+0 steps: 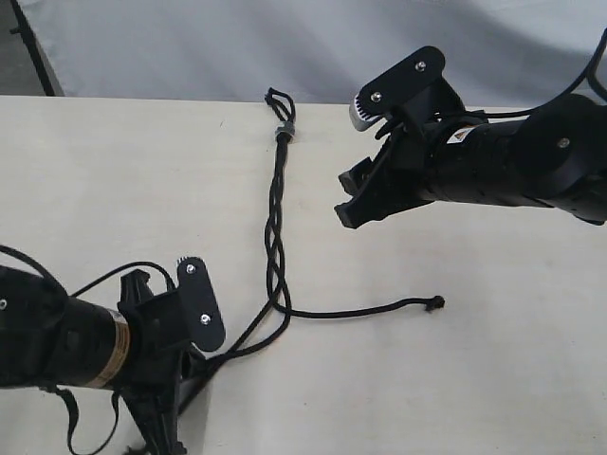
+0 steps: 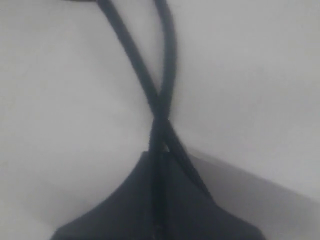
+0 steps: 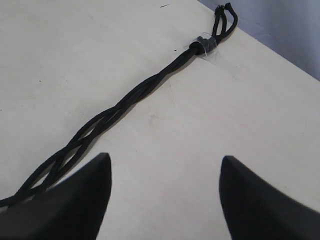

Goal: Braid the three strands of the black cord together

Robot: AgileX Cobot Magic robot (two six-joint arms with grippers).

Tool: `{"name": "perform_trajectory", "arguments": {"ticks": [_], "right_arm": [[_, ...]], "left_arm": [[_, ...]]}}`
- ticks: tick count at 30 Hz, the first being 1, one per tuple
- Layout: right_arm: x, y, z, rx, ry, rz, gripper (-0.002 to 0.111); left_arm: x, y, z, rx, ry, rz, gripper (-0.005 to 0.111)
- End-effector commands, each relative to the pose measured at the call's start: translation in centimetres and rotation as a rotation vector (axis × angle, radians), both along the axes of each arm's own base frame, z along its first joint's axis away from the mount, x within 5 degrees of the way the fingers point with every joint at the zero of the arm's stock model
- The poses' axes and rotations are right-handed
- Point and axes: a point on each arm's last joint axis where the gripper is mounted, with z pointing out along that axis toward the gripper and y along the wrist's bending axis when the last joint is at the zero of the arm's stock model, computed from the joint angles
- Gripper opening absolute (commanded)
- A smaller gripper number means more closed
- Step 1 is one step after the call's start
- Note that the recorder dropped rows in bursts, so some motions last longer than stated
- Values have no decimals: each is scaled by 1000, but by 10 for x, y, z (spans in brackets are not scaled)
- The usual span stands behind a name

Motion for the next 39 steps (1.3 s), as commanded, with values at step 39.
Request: {"name": "perform_trajectory", "arguments": {"ticks": [39], "right_arm": [[-1,-1,1,7,17,0,60]], "left_arm": [[8,3,-2,143,-57,-117,0]]}}
